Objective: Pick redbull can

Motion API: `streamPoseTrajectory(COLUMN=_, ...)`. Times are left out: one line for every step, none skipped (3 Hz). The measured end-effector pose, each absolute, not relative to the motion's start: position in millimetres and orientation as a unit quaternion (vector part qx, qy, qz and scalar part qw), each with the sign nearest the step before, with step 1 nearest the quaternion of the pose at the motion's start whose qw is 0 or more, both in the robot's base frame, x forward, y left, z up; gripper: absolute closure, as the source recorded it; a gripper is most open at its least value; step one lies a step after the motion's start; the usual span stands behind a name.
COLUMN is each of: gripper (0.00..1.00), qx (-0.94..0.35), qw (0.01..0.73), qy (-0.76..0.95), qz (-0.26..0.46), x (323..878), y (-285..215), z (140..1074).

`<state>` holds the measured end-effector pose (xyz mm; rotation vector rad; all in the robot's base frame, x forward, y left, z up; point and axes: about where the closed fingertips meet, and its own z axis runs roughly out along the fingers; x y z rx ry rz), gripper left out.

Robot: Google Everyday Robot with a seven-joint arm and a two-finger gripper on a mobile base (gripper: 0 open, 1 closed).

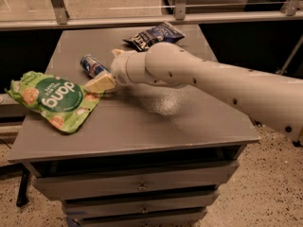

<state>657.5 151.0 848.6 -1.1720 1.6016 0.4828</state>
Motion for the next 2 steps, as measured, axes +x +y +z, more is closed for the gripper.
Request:
streamPoseTrajectory(gripper=0.4, qx=-0.489, qw=0.525, qy=0.668, qz=0.198, x=661.1, y=149.1, z=849.8)
streamPoseTrajectory(gripper=0.64, qx=-0.49, qw=0.527, qy=0.666, qz=0.196, x=658.4, y=145.5, z=856.3)
